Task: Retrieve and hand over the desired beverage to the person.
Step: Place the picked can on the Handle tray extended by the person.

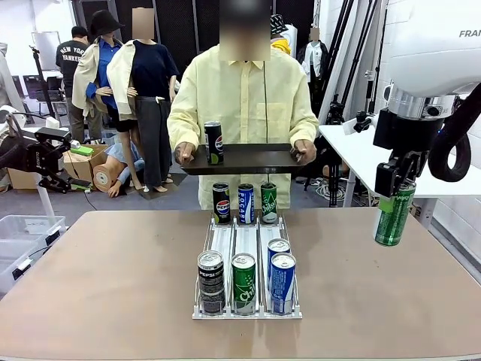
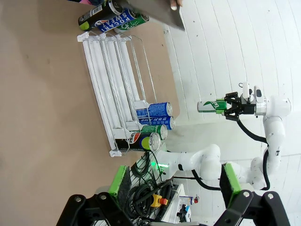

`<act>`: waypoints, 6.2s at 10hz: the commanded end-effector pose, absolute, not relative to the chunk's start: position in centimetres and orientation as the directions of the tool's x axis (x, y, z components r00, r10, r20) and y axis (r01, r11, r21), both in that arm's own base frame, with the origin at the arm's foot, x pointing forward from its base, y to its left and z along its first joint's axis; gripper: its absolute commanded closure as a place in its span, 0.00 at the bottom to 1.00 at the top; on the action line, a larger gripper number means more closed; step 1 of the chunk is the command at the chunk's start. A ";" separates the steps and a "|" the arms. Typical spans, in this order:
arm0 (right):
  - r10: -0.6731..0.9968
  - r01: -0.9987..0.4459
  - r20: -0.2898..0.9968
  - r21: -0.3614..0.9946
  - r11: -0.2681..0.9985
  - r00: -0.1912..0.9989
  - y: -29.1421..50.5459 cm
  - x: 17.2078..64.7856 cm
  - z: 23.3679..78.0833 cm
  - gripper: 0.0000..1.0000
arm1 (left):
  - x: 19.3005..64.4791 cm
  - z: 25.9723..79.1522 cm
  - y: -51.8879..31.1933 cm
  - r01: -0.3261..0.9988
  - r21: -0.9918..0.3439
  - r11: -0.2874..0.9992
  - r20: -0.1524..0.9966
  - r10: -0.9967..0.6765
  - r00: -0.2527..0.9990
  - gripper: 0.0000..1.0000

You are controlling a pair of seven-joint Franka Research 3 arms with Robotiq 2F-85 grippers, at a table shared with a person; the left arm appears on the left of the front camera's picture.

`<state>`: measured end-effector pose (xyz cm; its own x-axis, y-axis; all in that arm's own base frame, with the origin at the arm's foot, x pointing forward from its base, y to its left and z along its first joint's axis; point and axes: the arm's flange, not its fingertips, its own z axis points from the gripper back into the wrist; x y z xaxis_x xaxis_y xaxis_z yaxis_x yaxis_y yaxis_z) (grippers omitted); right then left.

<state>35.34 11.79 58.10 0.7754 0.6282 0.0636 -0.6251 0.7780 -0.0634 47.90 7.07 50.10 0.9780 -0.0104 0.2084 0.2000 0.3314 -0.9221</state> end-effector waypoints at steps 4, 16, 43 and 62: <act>0.626 -0.624 0.059 -0.060 0.779 0.777 11.9 35.4 58.8 0.96 | 47.9 50.2 7.1 0.201 -0.922 0.332 0.210 -0.010 0.978 0.00; 0.725 -0.722 0.081 -0.072 0.689 0.684 17.8 44.2 62.4 0.96 | 47.9 50.2 7.1 0.201 -0.922 0.332 0.210 -0.010 0.978 0.00; 0.846 -0.846 0.021 0.022 0.533 0.533 31.8 59.4 55.8 0.96 | 47.9 50.2 7.1 0.201 -0.922 0.332 0.210 -0.010 0.978 0.00; 0.840 -0.843 0.085 -0.002 0.538 0.536 30.2 57.8 59.4 0.00 | 47.9 50.2 7.1 0.201 -0.922 0.332 0.210 -0.010 0.978 0.00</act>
<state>57.69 30.12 59.39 0.5297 0.8445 0.0792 -0.8471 0.5314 0.0004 47.92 7.04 50.08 0.9781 -0.0111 0.2080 0.1999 0.3313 -0.9221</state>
